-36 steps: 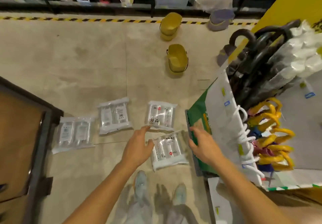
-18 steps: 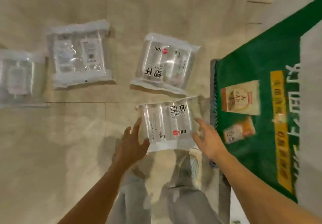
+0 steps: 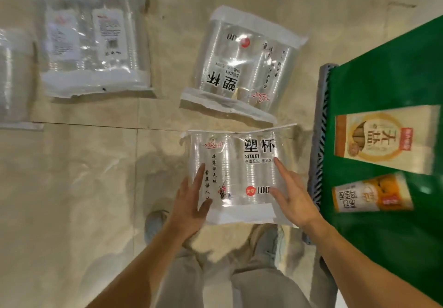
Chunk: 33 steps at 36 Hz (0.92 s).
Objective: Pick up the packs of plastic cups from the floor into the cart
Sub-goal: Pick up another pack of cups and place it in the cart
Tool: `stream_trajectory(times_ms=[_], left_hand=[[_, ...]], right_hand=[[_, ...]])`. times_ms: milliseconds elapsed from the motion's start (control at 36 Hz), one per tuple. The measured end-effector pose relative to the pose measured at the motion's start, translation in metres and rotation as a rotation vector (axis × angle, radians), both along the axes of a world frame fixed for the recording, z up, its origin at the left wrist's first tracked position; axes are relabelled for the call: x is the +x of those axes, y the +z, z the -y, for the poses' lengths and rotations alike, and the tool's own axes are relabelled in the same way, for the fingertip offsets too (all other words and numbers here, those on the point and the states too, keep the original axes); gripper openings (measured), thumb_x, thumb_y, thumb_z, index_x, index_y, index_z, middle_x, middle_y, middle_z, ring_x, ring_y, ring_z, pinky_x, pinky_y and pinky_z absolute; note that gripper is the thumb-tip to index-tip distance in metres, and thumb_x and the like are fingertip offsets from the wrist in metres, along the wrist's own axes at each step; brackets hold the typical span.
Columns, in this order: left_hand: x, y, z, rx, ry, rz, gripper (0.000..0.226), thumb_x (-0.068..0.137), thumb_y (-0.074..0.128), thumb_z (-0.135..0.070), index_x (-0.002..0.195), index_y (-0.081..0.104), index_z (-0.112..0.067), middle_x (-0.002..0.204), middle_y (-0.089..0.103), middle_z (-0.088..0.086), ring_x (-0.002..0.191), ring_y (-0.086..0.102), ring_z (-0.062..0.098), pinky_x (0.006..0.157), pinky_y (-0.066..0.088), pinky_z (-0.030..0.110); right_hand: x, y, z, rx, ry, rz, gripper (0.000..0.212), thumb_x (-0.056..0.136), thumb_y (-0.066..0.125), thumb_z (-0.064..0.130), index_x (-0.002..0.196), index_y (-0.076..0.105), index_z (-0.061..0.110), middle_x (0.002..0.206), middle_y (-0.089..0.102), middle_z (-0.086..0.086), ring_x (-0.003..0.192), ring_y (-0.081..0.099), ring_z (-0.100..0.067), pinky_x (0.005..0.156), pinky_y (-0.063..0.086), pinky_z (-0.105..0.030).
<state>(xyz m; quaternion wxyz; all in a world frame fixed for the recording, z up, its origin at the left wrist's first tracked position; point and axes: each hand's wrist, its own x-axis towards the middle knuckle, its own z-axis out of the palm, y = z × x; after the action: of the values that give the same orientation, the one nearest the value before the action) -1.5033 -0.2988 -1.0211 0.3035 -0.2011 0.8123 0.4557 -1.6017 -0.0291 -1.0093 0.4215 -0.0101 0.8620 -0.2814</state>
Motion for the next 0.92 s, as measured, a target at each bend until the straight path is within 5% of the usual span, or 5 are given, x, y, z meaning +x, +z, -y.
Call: stream_trajectory(times_ms=[306, 583, 694, 806, 917], left_hand=[[-0.035, 0.330, 0.126, -0.062, 0.172, -0.200, 0.078, 0.087, 0.043, -0.064, 0.154, 0.012, -0.038, 0.147, 0.030, -0.018, 0.137, 0.031, 0.013, 0.115, 0.026, 0.038], [-0.012, 0.665, 0.267, -0.142, 0.380, -0.541, 0.072, 0.091, 0.064, -0.035, 0.144, 0.020, -0.059, 0.143, 0.032, -0.030, 0.140, 0.021, 0.002, 0.119, 0.019, 0.037], [0.036, 0.764, 0.305, -0.175, 0.484, -0.597, 0.071, 0.086, 0.063, -0.054, 0.141, 0.020, -0.064, 0.112, 0.040, -0.009, 0.104, 0.041, 0.005, 0.106, 0.034, 0.031], [0.091, 0.829, 0.336, -0.204, 0.617, -0.674, 0.074, 0.080, 0.064, -0.059, 0.140, 0.022, -0.065, 0.128, 0.039, -0.007, 0.099, 0.042, -0.014, 0.091, 0.035, 0.010], [0.145, 0.877, 0.352, -0.274, 0.756, -0.699, 0.069, 0.084, 0.064, -0.052, 0.141, 0.025, -0.062, 0.105, 0.040, -0.002, 0.074, 0.040, 0.006, 0.067, 0.031, 0.009]], right_hand=[[-0.065, 0.333, 0.127, -0.130, 0.075, -0.225, 0.071, 0.102, 0.061, 0.038, 0.149, 0.013, 0.062, 0.152, 0.039, -0.012, 0.147, 0.035, -0.030, 0.124, 0.030, -0.045], [-0.086, 0.680, 0.273, -0.368, 0.184, -0.511, 0.062, 0.098, 0.065, 0.044, 0.149, 0.033, 0.062, 0.135, 0.037, 0.002, 0.130, 0.037, -0.016, 0.115, 0.032, -0.029], [-0.065, 0.772, 0.325, -0.476, 0.286, -0.568, 0.063, 0.098, 0.066, 0.045, 0.151, 0.036, 0.058, 0.138, 0.036, 0.004, 0.121, 0.038, -0.006, 0.107, 0.030, -0.022], [-0.045, 0.830, 0.380, -0.583, 0.413, -0.586, 0.062, 0.096, 0.066, 0.049, 0.150, 0.037, 0.059, 0.140, 0.038, 0.003, 0.133, 0.043, -0.011, 0.116, 0.037, -0.031], [-0.024, 0.870, 0.441, -0.684, 0.553, -0.571, 0.061, 0.097, 0.067, 0.044, 0.150, 0.040, 0.056, 0.137, 0.040, 0.002, 0.121, 0.044, -0.009, 0.111, 0.035, -0.027]])
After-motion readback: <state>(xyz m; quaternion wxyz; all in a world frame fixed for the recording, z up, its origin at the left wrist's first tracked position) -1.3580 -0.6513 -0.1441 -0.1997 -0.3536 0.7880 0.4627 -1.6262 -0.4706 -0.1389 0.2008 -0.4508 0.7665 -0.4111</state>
